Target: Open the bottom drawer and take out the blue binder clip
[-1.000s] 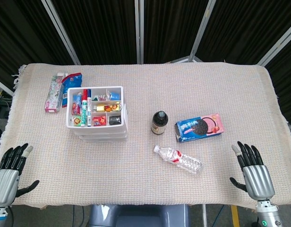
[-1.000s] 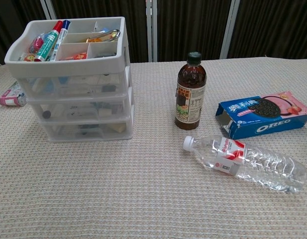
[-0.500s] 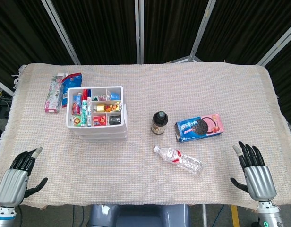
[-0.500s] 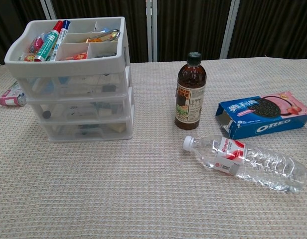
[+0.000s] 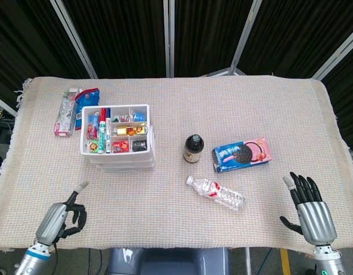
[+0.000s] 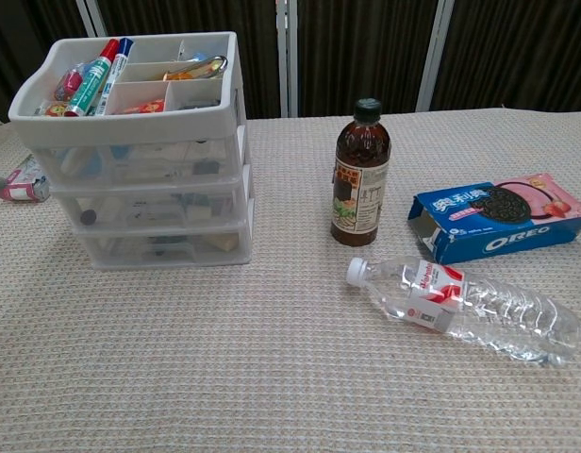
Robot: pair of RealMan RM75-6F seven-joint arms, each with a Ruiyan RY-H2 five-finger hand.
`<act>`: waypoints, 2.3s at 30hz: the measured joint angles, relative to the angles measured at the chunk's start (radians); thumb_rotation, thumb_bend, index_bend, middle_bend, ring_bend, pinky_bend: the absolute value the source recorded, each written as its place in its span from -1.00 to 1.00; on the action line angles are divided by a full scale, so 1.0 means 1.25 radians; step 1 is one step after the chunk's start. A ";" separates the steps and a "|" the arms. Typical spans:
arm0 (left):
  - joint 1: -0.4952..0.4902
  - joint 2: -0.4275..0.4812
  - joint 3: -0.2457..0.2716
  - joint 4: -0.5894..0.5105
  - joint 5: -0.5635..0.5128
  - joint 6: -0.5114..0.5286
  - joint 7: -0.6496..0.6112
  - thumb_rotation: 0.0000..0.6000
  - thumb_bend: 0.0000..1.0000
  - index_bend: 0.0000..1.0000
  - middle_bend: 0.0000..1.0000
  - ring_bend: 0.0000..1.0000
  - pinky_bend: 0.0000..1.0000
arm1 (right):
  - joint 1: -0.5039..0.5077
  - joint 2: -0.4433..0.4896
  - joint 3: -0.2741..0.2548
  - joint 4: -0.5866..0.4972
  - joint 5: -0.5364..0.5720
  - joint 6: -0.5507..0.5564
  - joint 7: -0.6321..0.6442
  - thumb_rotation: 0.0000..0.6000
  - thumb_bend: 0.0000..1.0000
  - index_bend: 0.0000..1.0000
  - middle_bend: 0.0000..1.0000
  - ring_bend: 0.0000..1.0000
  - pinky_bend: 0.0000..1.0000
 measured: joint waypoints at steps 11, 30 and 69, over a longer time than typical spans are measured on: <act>-0.113 -0.061 -0.036 -0.002 -0.140 -0.185 -0.074 1.00 0.28 -1.00 0.51 0.49 0.13 | 0.000 0.006 0.000 -0.005 0.000 -0.002 0.010 1.00 -1.00 -1.00 -1.00 -1.00 -1.00; -0.188 -0.163 -0.127 0.064 -0.325 -0.283 -0.008 1.00 0.28 -1.00 0.51 0.49 0.13 | -0.015 0.022 -0.003 -0.009 -0.004 0.021 0.039 1.00 -1.00 -1.00 -1.00 -1.00 -1.00; -0.248 -0.227 -0.197 0.091 -0.455 -0.349 0.020 1.00 0.28 -1.00 0.51 0.49 0.13 | -0.012 0.020 -0.002 -0.005 -0.009 0.012 0.041 1.00 -1.00 -1.00 -1.00 -1.00 -1.00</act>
